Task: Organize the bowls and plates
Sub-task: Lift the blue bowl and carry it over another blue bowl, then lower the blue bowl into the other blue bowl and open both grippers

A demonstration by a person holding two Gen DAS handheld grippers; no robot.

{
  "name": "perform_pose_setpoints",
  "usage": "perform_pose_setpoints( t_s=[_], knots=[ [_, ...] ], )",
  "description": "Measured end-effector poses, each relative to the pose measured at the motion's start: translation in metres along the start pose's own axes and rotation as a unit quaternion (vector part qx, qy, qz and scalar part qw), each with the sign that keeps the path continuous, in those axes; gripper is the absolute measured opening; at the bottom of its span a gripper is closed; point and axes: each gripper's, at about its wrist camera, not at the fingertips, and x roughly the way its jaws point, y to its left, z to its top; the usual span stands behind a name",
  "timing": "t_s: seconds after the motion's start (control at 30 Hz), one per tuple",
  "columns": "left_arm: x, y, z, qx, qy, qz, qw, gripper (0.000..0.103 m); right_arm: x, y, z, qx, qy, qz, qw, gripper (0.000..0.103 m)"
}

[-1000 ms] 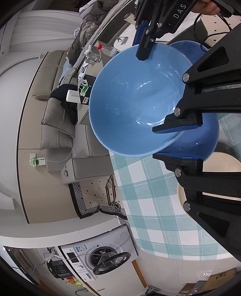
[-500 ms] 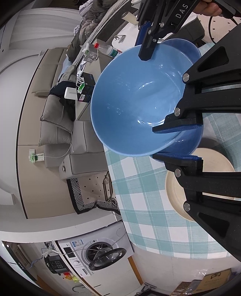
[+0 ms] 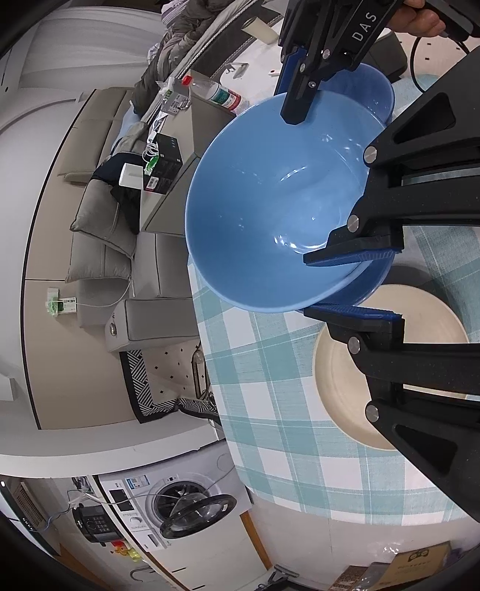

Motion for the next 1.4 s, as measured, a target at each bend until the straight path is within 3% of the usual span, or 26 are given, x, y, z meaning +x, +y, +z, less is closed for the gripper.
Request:
perform_pose_setpoints(
  t_s=[0.43,0.9,1.4],
  knots=[
    [0.037,0.014,-0.012,-0.006,0.026,0.008,0.9996,0.019,0.036,0.003,-0.003,-0.005,0.028,-0.003,1.0,0.021],
    [0.068,0.014,-0.023,-0.003,0.048,0.01,0.9988,0.019,0.055,0.012,-0.009,-0.028,0.042,-0.043,0.998,0.021],
    [0.081,0.017,-0.03,-0.002,0.064,0.011,0.9979,0.02,0.069,0.019,-0.019,-0.044,0.049,-0.065,0.996,0.025]
  ],
)
